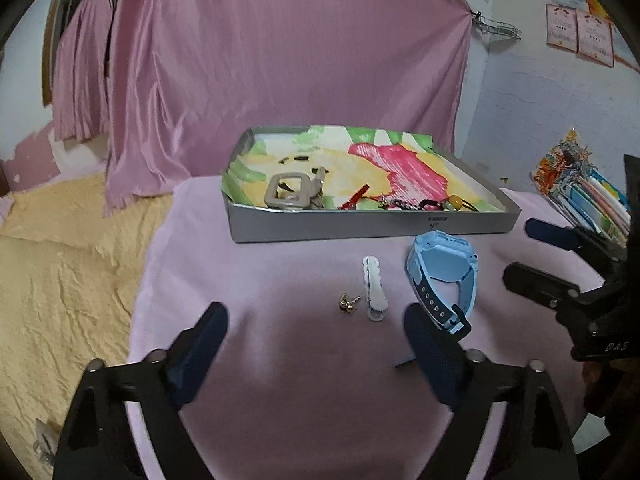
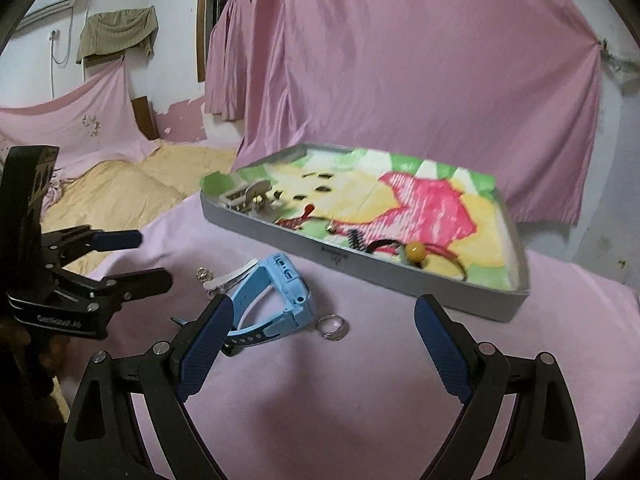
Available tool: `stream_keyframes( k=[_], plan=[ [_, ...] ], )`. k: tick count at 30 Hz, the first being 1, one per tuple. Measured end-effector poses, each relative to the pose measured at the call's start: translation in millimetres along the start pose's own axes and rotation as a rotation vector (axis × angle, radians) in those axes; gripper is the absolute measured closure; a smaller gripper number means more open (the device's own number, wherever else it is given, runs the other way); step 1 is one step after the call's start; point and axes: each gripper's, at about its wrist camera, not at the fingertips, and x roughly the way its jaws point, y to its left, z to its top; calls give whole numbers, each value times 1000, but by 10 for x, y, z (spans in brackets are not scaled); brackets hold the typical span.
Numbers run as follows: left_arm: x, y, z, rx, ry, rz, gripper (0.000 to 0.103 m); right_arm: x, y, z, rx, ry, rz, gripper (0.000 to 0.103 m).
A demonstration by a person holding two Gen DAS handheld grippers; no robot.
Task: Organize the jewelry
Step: 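Grasp the blue watch with the right tool while the left tool grasps the gold earring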
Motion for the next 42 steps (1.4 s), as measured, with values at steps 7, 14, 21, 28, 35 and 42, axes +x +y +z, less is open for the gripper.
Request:
stream_keyframes(
  k=[7,14,21,28,35,42],
  plan=[
    [184,86,42,-35,82,-68,40,280,-97,52,73,73,66,32],
    [310,67,88,-28,144,-94,48,457,-79,116,71,105,87,50],
    [415,-43,149,40,170,-71,54,520,-51,167,60,112,110,57],
    [461,-117,179,98,175,-33,71,549,-69,175,65,121,127,60],
    [449,-169,165,131,174,-35,91,606,-26,191,45,142,141,69],
    [348,-147,153,101,138,-69,91,623,5,191,35,147,148,80]
  ],
)
